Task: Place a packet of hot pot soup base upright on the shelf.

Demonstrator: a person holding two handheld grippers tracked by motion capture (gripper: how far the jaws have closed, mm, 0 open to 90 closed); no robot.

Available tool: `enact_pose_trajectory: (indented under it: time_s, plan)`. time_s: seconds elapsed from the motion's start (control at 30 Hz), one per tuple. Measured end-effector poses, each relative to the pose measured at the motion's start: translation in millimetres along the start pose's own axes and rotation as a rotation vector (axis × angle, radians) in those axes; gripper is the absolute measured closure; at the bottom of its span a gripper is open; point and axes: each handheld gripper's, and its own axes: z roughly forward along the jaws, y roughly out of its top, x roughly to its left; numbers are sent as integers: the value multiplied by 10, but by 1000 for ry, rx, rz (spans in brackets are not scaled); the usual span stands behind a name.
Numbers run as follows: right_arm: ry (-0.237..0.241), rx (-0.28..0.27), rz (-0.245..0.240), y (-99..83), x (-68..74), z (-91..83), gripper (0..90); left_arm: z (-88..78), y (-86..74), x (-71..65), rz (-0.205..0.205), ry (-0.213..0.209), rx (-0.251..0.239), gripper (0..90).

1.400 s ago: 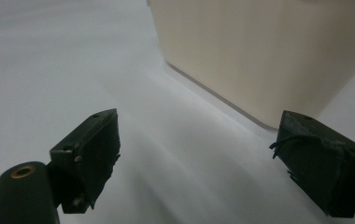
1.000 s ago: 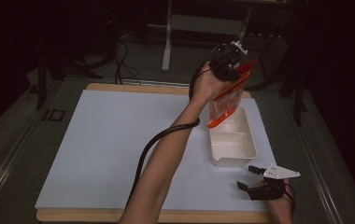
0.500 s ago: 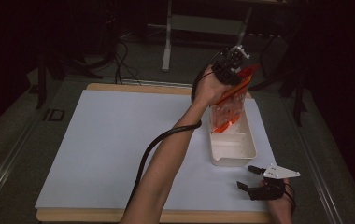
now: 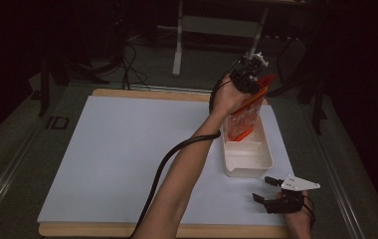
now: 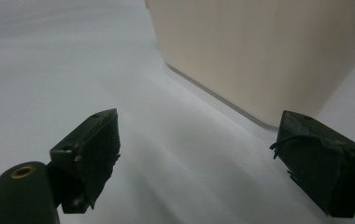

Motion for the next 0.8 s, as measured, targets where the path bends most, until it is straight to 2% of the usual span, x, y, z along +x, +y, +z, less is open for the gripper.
enact_pose_trajectory:
  time_s: [0.23,0.37,0.4,0.43,0.5,0.57,0.67,0.8]
  plan:
    - [0,-2,0,0,-1,1,138,50,-15,-8,-4,-7,-15,894]
    - [0,-1,-1,0,-1,1,138,116,-69,0,-20,-19,-17,896]
    - [0,-1,-3,0,-1,0,138,197,-128,13,-32,-25,0,897]
    - [0,-1,-3,0,-1,0,138,197,-128,13,-32,-25,0,897]
    - [-2,-3,-3,-1,1,0,138,313,-231,40,-75,-55,-10,899]
    - [-2,-4,-4,-1,2,2,139,342,-257,42,-90,-65,-19,900]
    - [-1,-4,-3,-1,2,2,138,345,-254,27,-84,-64,-13,900]
    - [-2,-3,-4,-1,4,2,139,373,-290,32,-96,-72,-7,900]
